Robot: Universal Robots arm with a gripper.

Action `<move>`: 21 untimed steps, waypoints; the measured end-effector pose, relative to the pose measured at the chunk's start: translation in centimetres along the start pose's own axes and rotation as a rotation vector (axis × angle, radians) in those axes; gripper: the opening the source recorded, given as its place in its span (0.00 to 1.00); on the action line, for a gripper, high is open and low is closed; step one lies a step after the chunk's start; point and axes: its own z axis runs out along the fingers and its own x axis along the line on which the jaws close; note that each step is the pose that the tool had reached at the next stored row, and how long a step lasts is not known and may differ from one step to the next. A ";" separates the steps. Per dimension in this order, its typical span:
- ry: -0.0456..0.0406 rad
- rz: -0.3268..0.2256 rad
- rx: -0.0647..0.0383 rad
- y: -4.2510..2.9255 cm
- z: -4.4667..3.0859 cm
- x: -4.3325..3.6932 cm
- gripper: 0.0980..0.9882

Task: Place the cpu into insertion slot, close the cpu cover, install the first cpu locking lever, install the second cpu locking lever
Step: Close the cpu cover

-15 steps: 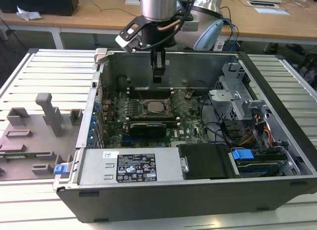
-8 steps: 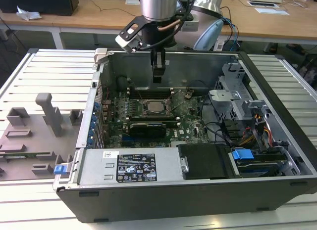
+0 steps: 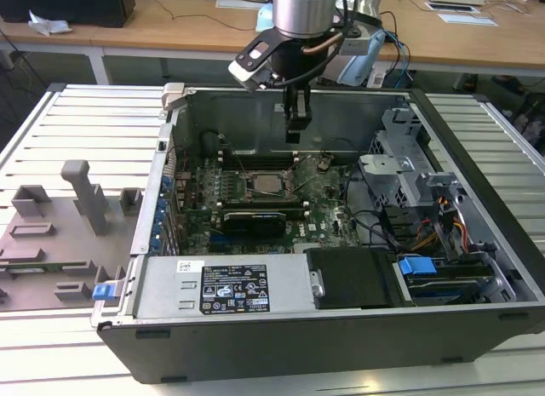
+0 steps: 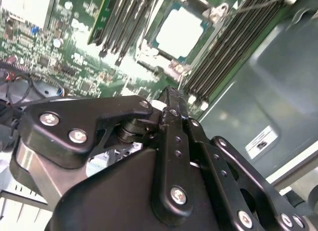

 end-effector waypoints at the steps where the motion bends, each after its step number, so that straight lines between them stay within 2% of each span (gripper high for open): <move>1: 0.0000 0.000 0.000 0.29 0.02 0.00 0.01; 3: 0.0000 0.000 0.002 1.32 0.06 0.00 0.01; 4: 0.0000 0.000 0.003 2.24 0.10 0.00 0.01; 10: 0.0001 0.000 0.009 4.74 0.23 0.00 0.01; 19: 0.0000 0.000 0.011 7.00 0.33 0.00 0.01; 21: 0.0000 0.000 0.012 7.14 0.33 0.01 0.01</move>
